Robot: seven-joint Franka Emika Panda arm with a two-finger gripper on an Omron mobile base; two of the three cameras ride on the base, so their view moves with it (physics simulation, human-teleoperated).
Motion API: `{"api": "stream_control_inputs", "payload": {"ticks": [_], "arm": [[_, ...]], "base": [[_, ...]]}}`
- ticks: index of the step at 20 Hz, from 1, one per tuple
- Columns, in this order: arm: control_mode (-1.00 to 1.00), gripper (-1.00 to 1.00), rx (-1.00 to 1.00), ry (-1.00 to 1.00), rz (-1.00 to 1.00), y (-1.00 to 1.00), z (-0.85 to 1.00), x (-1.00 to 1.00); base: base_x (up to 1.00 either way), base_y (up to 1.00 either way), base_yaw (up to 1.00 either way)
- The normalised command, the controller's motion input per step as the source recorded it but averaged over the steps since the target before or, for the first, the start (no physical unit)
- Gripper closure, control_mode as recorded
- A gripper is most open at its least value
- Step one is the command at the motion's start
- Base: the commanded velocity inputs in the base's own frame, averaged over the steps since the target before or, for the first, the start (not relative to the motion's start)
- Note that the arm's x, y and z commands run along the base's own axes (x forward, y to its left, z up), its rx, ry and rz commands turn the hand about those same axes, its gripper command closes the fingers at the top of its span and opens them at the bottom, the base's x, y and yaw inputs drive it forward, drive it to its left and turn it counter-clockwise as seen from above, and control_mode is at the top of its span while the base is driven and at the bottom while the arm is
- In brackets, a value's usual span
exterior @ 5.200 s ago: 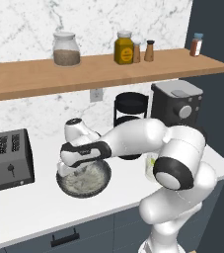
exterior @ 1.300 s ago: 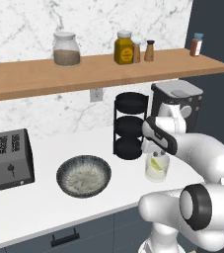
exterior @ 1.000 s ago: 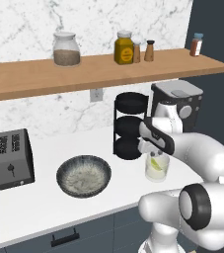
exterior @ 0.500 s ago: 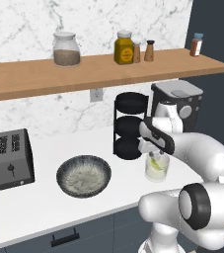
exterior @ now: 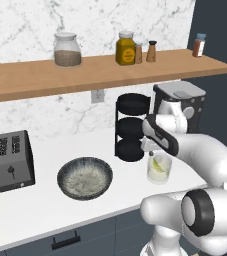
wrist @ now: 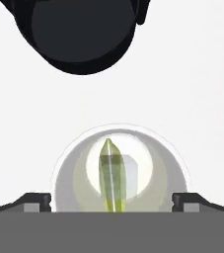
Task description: Grab a lemon wedge from the fridge and one ice cube from the ice bowl, and put them in the glass of lemonade.
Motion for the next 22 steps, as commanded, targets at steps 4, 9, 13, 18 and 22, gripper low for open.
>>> {"api": "stream_control_inputs", "payload": {"ticks": [4, 9, 13, 18, 22], "arm": [[-1.0, -1.0, 0.0, -0.05, 0.0, 0.07, 0.82, -0.58], [-1.0, -1.0, 0.0, -0.03, 0.0, 0.0, 0.43, -0.94], [-1.0, -1.0, 0.0, -0.01, 0.0, 0.07, 0.26, -0.82], [-1.0, -1.0, 0.0, 0.0, 0.0, 0.16, 0.01, -0.46], [-1.0, -1.0, 0.0, 0.0, 0.01, 0.36, 0.1, -0.04]], "base": [[0.0, 0.0, 0.0], [0.0, 0.0, 0.0], [0.0, 0.0, 0.0], [0.0, 0.0, 0.0], [0.0, 0.0, 0.0]]}}
